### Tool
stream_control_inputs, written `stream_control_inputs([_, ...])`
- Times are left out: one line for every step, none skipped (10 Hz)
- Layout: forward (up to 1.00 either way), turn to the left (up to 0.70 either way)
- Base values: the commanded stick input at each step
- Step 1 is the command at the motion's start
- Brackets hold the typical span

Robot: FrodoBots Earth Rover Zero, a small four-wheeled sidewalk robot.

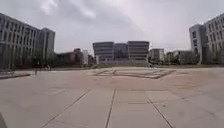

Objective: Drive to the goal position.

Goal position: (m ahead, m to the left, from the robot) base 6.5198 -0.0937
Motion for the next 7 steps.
stream_control_inputs([0.70, 0.01])
stream_control_inputs([0.70, 0.01])
stream_control_inputs([0.70, 0.01])
stream_control_inputs([0.70, 0.01])
stream_control_inputs([0.70, 0.00])
stream_control_inputs([0.70, -0.09])
stream_control_inputs([0.70, -0.13])
